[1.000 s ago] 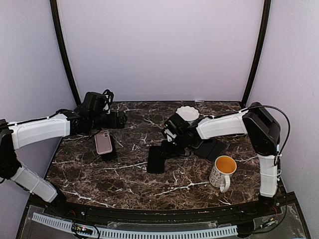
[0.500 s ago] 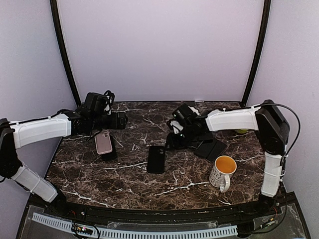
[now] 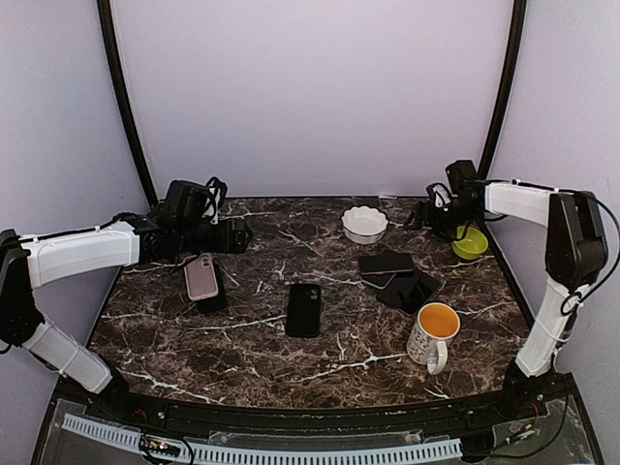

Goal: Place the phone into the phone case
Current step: Pick up the phone.

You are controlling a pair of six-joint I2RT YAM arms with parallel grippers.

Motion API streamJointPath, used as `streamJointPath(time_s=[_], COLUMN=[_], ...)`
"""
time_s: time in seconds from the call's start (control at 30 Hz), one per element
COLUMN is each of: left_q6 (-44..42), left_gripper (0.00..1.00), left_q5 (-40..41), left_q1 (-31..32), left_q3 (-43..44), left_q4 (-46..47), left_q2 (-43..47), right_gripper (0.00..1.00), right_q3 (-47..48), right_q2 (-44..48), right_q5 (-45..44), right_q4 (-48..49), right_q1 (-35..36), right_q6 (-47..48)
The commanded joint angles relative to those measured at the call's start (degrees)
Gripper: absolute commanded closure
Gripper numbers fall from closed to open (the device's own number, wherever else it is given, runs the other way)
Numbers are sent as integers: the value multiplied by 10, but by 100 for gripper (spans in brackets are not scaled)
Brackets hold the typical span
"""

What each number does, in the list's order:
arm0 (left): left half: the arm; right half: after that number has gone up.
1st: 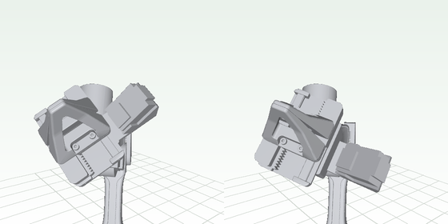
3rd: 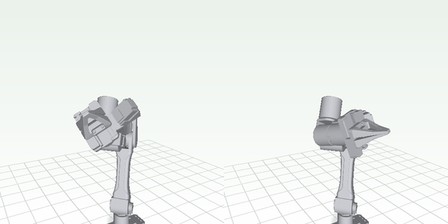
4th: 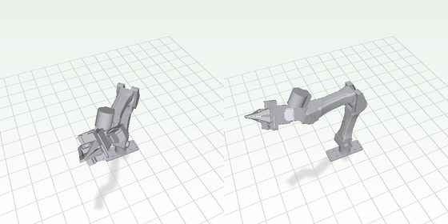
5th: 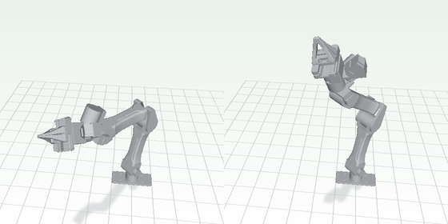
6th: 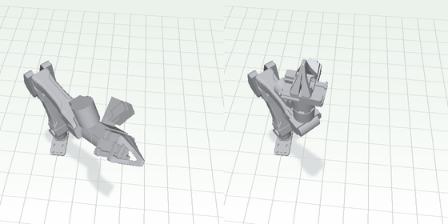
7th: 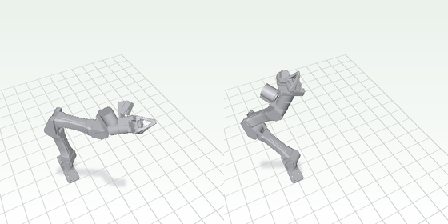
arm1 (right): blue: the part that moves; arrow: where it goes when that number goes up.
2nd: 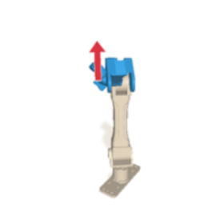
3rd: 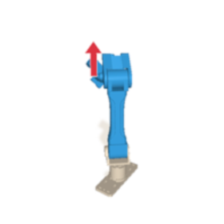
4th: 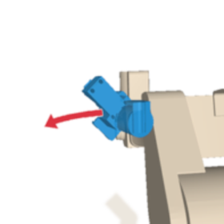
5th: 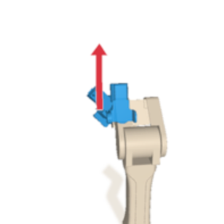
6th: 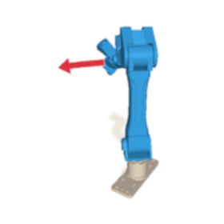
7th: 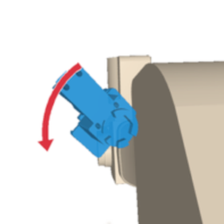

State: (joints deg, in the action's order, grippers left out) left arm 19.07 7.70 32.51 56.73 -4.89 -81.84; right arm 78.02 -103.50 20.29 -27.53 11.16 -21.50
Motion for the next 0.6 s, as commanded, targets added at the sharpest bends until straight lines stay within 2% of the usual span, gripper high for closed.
streamJointPath(time_s=[0.0, 0.1, 0.17, 0.33, 0.47, 0.57], left_q6=[-7, -6, -6, -12, -11, -11], left_gripper=[5, 5, 5, 6, 7, 7], left_q5=[-22, -25, -28, -19, -23, -24], left_q1=[-3, -3, -3, -3, -3, -3], left_q3=[-1, -1, 0, 0, 0, 2], left_q4=[8, 8, 8, 7, 7, 5], left_q2=[10, 5, 2, -6, -12, -16], right_gripper=[26, 41, 48, 51, 57, 57], right_q3=[0, 8, 8, -22, -42, -54], right_q2=[-41, -71, -87, -103, -108, -109], right_q5=[51, 81, 82, 99, 136, 148], right_q4=[-21, -30, -35, -15, 2, 13], right_q1=[-30, -43, -45, -48, -50, -51], right_q6=[27, 33, 41, 39, 37, 29])
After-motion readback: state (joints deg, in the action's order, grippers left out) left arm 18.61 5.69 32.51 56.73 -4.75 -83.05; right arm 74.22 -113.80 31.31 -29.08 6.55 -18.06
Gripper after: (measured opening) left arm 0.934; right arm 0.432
